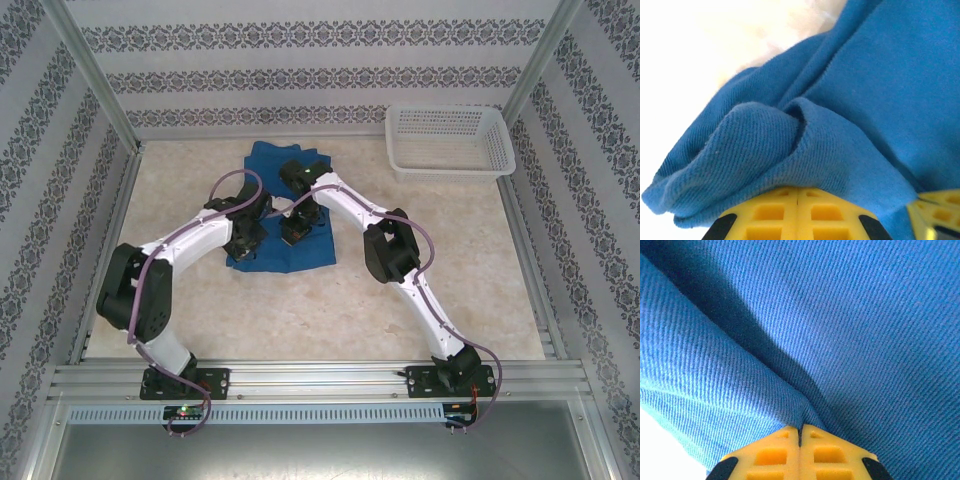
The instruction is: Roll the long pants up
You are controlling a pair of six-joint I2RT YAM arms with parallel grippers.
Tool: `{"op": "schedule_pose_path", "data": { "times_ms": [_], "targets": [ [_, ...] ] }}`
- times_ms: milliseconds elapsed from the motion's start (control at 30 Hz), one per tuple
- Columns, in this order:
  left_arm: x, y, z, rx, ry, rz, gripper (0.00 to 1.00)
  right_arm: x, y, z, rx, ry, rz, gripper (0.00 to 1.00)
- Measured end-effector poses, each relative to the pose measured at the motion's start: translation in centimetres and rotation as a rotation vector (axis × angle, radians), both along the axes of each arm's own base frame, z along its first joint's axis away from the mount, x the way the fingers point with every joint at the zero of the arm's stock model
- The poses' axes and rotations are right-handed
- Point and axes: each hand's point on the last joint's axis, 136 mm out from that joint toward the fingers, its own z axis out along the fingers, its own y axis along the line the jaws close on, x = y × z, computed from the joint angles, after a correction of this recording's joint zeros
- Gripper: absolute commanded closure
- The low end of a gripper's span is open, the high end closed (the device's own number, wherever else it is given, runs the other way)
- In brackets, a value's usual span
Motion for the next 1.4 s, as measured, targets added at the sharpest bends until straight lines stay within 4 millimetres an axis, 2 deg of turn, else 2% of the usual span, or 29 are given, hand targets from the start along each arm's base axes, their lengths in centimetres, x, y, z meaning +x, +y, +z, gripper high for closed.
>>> {"op": "schedule_pose_path", "data": {
  "times_ms": [167,200,300,333,400,467,533,567,600,667,833,900,1000,1033,1067,1133,1333,1367,1400],
  "targets": [
    [0.4,0.6,-2.0,0.057,0.037,0.014,1.00,0.0,0.0,-0.1,-0.001,0.002,-0.004,0.97],
    [0.5,0.7,-2.4,0.067,0.043,0.018,1.00,0.0,0.0,-0.2,0.000,0.004,-0.006,0.92],
    [0.8,0.8,-3.2,0.084,0.057,0.036,1.00,-0.2,0.1,-0.4,0.006,0.017,-0.019,0.61],
    [0.9,0.8,-3.3,0.086,0.057,0.041,1.00,-0.3,0.2,-0.3,0.011,0.024,-0.023,0.55],
    [1.0,0.8,-3.4,0.086,0.054,0.049,1.00,-0.3,0.3,0.2,0.020,0.020,-0.028,0.47],
    [1.1,0.8,-3.3,0.085,0.051,0.055,1.00,-0.1,0.1,0.6,0.012,0.004,-0.037,0.45],
    [1.2,0.8,-3.3,0.086,0.047,0.060,1.00,0.4,-0.7,0.9,-0.005,-0.014,-0.052,0.47],
    [1.3,0.9,-3.3,0.089,0.045,0.063,1.00,0.7,-1.1,1.1,-0.015,-0.024,-0.061,0.53],
    [1.4,0.9,-3.3,0.090,0.044,0.064,1.00,1.0,-1.7,1.4,-0.025,-0.034,-0.073,0.64],
    [1.5,0.9,-3.2,0.090,0.038,0.067,1.00,1.6,-3.0,2.3,-0.042,-0.061,-0.097,1.00],
    [2.4,0.5,-2.3,0.074,-0.008,0.070,1.00,1.5,-6.0,5.2,-0.068,-0.111,-0.182,1.00],
    [2.3,0.7,-2.5,0.076,-0.004,0.076,1.00,1.4,-6.8,7.1,-0.040,-0.144,-0.208,1.00],
    [2.1,0.8,-2.7,0.078,0.001,0.079,1.00,1.1,-6.9,9.6,0.013,-0.203,-0.232,1.00],
    [2.1,0.8,-2.7,0.078,0.001,0.079,1.00,0.9,-6.8,9.9,0.024,-0.213,-0.232,1.00],
    [2.1,0.8,-2.7,0.078,0.001,0.079,1.00,0.7,-6.5,9.9,0.033,-0.215,-0.233,1.00],
    [2.1,0.8,-2.7,0.078,0.001,0.080,1.00,0.2,-6.1,8.5,0.032,-0.199,-0.232,1.00],
    [2.1,1.0,-2.7,0.074,0.004,0.085,1.00,-2.4,-6.3,0.2,-0.067,-0.055,-0.237,1.00],
    [2.1,1.0,-2.7,0.074,0.006,0.086,1.00,-2.5,-6.2,-0.6,-0.068,-0.040,-0.240,1.00],
    [2.1,1.1,-2.8,0.073,0.006,0.087,1.00,-2.4,-6.1,-0.6,-0.062,-0.042,-0.245,1.00]
  ]
}}
